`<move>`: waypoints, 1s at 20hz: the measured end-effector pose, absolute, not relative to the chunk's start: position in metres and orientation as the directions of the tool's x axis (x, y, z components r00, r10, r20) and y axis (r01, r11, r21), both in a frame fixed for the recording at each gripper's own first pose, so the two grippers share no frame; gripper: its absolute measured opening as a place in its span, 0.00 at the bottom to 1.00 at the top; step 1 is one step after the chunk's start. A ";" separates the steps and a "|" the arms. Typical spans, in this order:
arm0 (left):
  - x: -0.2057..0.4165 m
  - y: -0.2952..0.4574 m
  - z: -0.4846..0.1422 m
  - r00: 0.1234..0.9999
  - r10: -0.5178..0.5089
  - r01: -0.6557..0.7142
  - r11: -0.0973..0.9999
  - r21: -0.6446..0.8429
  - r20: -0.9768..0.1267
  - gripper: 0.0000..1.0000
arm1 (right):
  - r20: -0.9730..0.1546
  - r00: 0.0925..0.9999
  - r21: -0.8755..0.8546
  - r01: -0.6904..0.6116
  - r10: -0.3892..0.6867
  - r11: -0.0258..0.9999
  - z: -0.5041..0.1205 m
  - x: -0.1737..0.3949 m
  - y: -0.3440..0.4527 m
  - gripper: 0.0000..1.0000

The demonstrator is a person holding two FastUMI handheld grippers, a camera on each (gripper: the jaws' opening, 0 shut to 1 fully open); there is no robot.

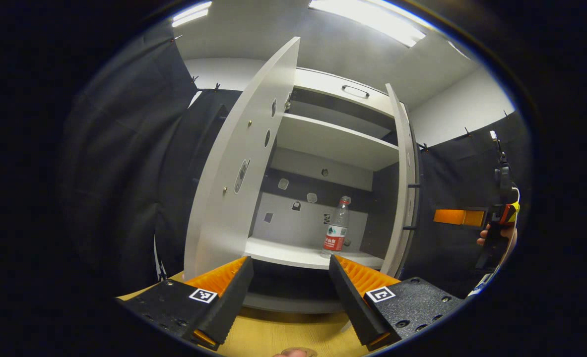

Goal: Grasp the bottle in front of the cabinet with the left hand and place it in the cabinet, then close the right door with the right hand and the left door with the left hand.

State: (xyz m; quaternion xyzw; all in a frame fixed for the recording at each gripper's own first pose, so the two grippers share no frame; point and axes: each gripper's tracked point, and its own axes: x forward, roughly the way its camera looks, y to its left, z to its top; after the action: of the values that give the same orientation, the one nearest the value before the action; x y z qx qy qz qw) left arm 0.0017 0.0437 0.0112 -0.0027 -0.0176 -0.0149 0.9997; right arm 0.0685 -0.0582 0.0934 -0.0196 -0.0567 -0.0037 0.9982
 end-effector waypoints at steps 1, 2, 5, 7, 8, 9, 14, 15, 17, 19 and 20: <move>0.001 0.045 0.012 0.999 -0.025 0.025 1.000 -0.007 0.037 0.94 | 0.106 0.994 -0.041 -0.006 0.010 0.999 0.091 0.070 -0.053 0.97; 0.001 0.045 0.011 0.999 -0.021 0.021 1.000 -0.009 0.037 0.94 | 0.097 0.995 -0.045 -0.016 0.021 0.999 0.088 0.072 -0.048 0.97; 0.000 0.049 0.011 0.999 -0.010 0.010 1.000 -0.012 0.038 0.94 | 0.073 0.996 -0.045 -0.041 0.044 0.998 0.080 0.088 -0.036 0.97; -0.001 0.050 0.013 0.999 -0.003 0.003 1.000 -0.012 0.042 0.94 | 0.063 0.996 -0.034 -0.055 0.057 0.998 0.075 0.098 -0.030 0.97; -0.001 0.051 0.013 0.999 0.001 0.000 1.000 -0.010 0.044 0.94 | 0.061 0.996 -0.030 -0.056 0.057 0.998 0.073 0.103 -0.030 0.97; -0.002 0.051 0.014 0.999 0.004 -0.003 1.000 -0.009 0.047 0.94 | 0.059 0.996 -0.025 -0.058 0.060 0.998 0.071 0.109 -0.029 0.97; -0.001 0.057 0.014 0.998 0.027 -0.026 0.999 -0.029 0.052 0.92 | 0.055 0.995 0.001 -0.083 0.083 0.997 0.064 0.129 -0.020 0.97; -0.001 0.057 0.013 0.998 0.031 -0.029 0.999 -0.035 0.046 0.94 | 0.052 0.995 0.003 -0.084 0.083 0.996 0.063 0.132 -0.018 0.97; -0.003 0.061 0.013 0.998 0.044 -0.043 0.998 -0.043 0.044 0.94 | 0.043 0.996 0.004 -0.084 0.084 0.996 0.061 0.144 -0.012 0.97; -0.005 0.066 0.016 0.997 0.065 -0.063 0.997 -0.048 0.050 0.94 | 0.038 0.996 0.006 -0.085 0.084 0.996 0.062 0.161 -0.007 0.97; -0.007 0.069 0.017 0.996 0.077 -0.075 0.996 -0.052 0.053 0.94 | 0.037 0.996 0.009 -0.086 0.086 0.996 0.062 0.169 -0.004 0.97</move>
State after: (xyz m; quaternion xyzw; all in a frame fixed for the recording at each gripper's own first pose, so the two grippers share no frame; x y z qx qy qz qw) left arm -0.0065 0.0694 0.0173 -0.0250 -0.0275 0.0381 0.9986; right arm 0.1687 -0.0041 0.0621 0.0052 -0.0185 0.0431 0.9989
